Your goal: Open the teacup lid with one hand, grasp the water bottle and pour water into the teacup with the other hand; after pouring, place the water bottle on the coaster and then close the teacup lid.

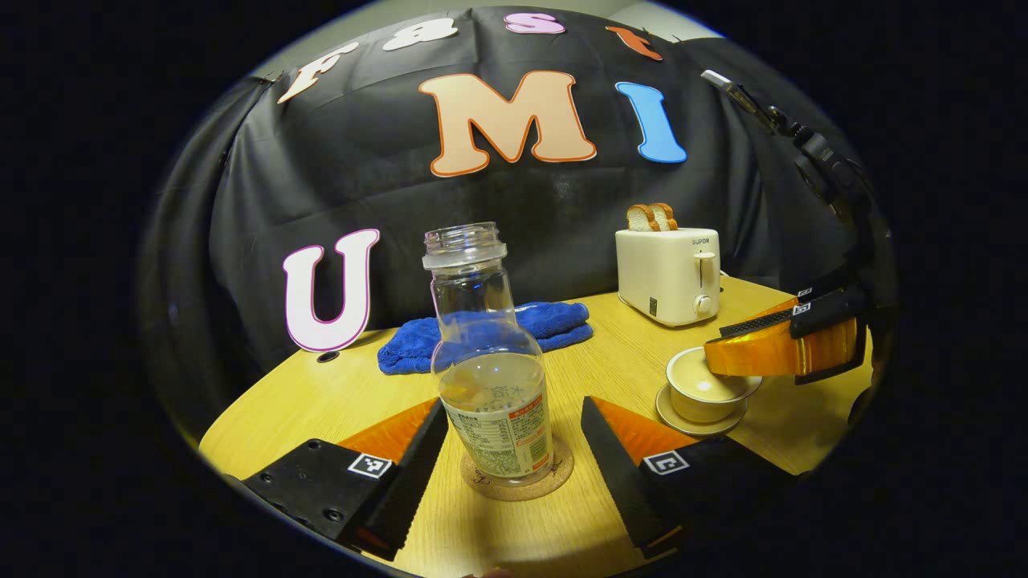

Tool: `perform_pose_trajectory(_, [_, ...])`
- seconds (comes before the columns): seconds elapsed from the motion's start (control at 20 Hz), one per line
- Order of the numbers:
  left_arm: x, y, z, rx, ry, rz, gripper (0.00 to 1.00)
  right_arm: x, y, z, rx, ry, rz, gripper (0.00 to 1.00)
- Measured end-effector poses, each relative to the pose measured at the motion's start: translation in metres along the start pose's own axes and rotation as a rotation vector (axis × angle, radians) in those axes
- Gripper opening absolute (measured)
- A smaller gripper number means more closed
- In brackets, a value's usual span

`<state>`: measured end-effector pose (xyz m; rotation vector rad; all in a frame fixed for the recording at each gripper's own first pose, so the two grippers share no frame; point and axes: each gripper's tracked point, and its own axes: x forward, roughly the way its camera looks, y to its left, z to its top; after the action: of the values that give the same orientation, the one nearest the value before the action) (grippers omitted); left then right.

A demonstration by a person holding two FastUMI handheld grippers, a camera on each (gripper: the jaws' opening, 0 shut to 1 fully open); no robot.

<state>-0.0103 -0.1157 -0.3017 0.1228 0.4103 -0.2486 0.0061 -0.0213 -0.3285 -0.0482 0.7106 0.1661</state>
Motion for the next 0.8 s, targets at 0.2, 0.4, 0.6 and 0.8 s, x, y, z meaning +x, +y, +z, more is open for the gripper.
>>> perform_pose_trajectory(0.2, [-0.003, -0.001, -0.001, 0.018, -0.002, -0.002, 0.97, -0.001, 0.000, -0.001, 0.019, -0.001, 0.004, 0.36])
perform_pose_trajectory(0.4, [-0.009, 0.004, -0.001, 0.017, -0.008, 0.015, 0.97, -0.009, 0.006, 0.011, 0.017, -0.045, 0.018, 0.66])
perform_pose_trajectory(0.6, [-0.025, 0.015, 0.002, 0.014, -0.016, 0.052, 0.97, -0.031, 0.006, 0.047, -0.005, -0.172, 0.006, 0.94])
perform_pose_trajectory(0.8, [-0.053, 0.024, 0.026, -0.013, -0.055, 0.089, 0.97, -0.063, 0.002, 0.076, -0.022, -0.275, -0.028, 0.97])
